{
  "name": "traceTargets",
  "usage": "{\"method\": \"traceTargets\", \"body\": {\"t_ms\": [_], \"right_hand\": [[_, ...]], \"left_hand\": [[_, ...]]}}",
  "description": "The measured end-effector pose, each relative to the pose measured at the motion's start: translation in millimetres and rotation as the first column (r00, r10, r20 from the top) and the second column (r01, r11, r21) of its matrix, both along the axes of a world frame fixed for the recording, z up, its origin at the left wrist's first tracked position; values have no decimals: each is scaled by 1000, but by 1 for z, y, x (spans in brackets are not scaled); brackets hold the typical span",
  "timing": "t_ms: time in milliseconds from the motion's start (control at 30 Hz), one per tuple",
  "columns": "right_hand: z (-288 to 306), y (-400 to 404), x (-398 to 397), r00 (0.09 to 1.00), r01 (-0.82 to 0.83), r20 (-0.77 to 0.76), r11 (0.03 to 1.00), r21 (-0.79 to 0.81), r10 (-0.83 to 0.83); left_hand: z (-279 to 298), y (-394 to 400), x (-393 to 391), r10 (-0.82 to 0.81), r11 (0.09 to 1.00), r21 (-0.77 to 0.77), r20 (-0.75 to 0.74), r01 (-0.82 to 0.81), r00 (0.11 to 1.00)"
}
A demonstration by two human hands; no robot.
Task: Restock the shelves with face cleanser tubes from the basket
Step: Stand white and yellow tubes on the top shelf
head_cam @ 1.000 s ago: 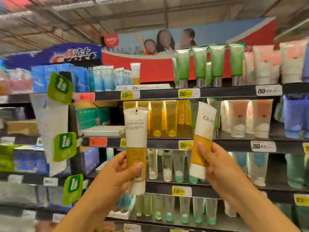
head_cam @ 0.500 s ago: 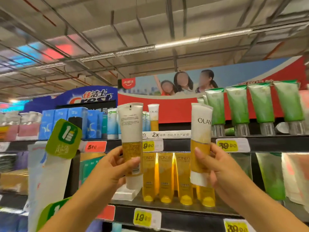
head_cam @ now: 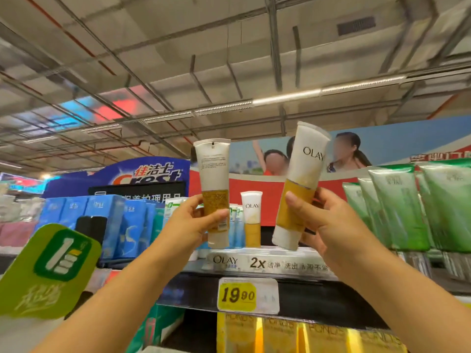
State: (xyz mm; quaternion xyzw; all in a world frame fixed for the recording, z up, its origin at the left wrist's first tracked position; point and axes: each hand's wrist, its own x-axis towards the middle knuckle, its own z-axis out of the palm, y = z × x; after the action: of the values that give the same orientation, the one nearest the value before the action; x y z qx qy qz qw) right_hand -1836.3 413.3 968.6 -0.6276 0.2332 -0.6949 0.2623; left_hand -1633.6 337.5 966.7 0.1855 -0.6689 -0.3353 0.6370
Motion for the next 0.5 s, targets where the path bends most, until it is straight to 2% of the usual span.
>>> {"method": "traceTargets", "body": {"t_ms": [133,300,500], "right_hand": [[9,-16,13,998,66,-2,998,-10,-66],[4,-43,26,982,191,-6,981,15,-191],[-3,-65,38,947,315,-74,948,48,-311]], "left_hand": [[4,-30,-6,-9,1000,12,-10,9,1000],[-6,-52,-15,7,998,55,62,-11,998],[-10,-55,-14,7,1000,-24,132,-4,991]]}}
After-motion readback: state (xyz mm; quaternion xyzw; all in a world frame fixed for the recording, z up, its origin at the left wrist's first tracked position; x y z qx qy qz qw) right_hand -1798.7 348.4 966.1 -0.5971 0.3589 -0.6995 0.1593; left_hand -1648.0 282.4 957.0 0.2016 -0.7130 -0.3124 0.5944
